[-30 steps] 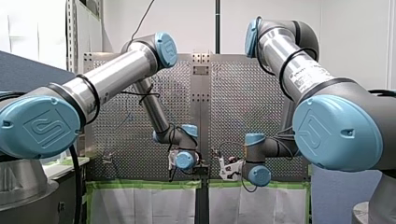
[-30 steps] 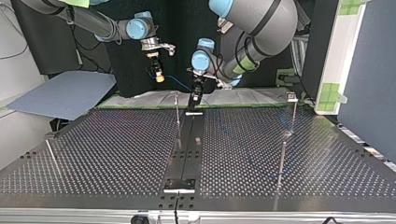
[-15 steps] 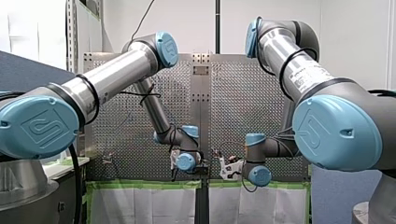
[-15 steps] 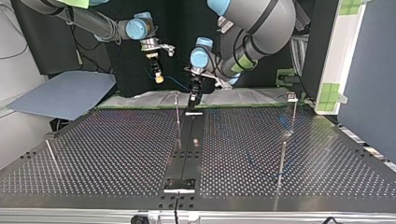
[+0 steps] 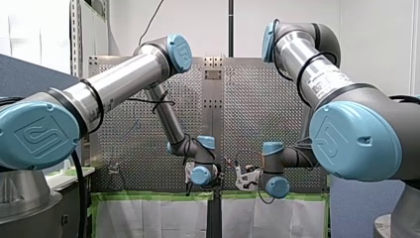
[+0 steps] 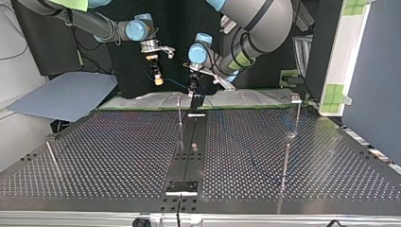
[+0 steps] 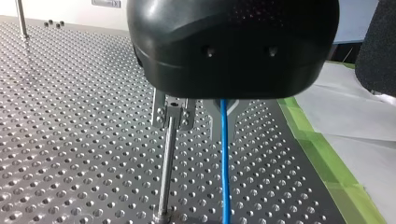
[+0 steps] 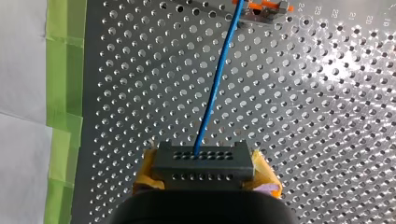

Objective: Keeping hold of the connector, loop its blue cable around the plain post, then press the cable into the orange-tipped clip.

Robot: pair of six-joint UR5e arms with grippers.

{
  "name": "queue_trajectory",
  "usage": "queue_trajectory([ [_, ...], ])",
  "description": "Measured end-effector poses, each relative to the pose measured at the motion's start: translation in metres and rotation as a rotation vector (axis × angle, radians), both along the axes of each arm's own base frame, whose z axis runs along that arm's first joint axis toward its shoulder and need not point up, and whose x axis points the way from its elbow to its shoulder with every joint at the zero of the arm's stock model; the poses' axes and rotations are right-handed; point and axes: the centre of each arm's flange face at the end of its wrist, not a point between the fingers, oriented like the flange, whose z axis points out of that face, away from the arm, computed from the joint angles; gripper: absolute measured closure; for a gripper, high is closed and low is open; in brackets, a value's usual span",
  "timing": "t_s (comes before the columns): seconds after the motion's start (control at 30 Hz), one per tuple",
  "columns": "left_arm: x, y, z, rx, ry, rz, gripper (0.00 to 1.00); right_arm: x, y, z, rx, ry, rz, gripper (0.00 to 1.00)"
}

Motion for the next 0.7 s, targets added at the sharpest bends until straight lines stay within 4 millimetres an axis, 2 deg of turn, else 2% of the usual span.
queue_trajectory([
  [0.23, 0.000, -0.001, 0.001, -0.005, -0.003, 0.002, 1.00, 0.000, -0.003, -0.015, 0.022, 0.012, -0.003, 1.00],
  [0.37, 0.003, -0.003, 0.001, -0.011, -0.004, 0.004, 1.00, 0.001, -0.011, -0.016, 0.023, 0.014, -0.007, 1.00],
  [0.57, 0.006, -0.011, -0.014, -0.005, 0.018, 0.005, 1.00, 0.002, -0.022, -0.013, 0.023, 0.015, -0.015, 1.00],
  [0.7, 0.013, -0.017, -0.013, -0.027, 0.006, 0.014, 1.00, 0.002, -0.030, -0.011, 0.016, 0.012, -0.019, 1.00],
])
